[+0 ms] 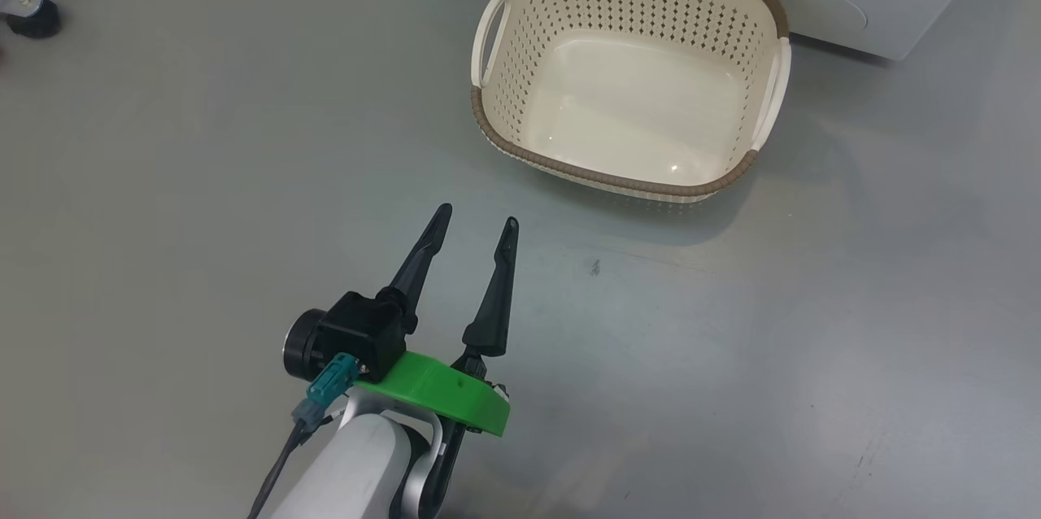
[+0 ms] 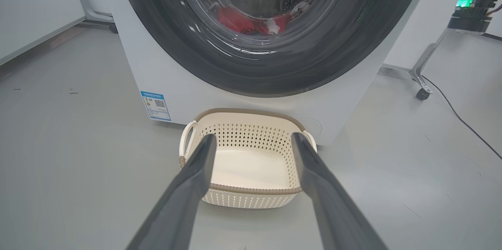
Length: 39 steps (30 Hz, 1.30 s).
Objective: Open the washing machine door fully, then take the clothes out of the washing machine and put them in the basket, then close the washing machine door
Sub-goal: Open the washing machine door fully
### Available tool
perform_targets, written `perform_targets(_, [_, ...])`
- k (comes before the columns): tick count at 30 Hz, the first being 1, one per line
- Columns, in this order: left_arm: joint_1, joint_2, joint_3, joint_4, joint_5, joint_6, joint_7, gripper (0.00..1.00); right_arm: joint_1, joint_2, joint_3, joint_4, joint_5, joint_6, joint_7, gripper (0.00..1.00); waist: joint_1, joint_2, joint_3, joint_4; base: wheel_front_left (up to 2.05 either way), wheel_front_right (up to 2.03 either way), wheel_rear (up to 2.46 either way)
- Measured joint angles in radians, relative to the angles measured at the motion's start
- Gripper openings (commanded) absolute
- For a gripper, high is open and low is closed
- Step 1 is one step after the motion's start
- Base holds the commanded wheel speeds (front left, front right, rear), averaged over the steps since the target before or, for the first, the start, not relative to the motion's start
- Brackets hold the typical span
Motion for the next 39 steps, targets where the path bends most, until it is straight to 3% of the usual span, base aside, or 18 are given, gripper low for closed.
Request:
perform_targets(18, [0.0,0.0,-0.001,-0.001,0.014,0.001,0.0,1.0,0.022,0.007,0.002,0.001,0.009,0.0,0.042,0.0,0.0,0.0,-0.02,-0.02,0.0,0.0,0.0])
perform_targets(31, [0.0,0.0,-0.021,-0.005,0.014,0.001,0.0,1.0,0.004,0.0,-0.025,-0.003,0.026,0.002,0.026,0.0,0.0,0.0,0.018,0.002,0.0,0.0,0.0])
perform_targets(39, [0.0,0.0,-0.022,-0.005,0.014,0.001,0.0,1.0,0.004,0.002,-0.025,-0.005,0.059,0.003,0.074,0.0,0.0,0.0,0.018,0.01,0.0,0.0,0.0])
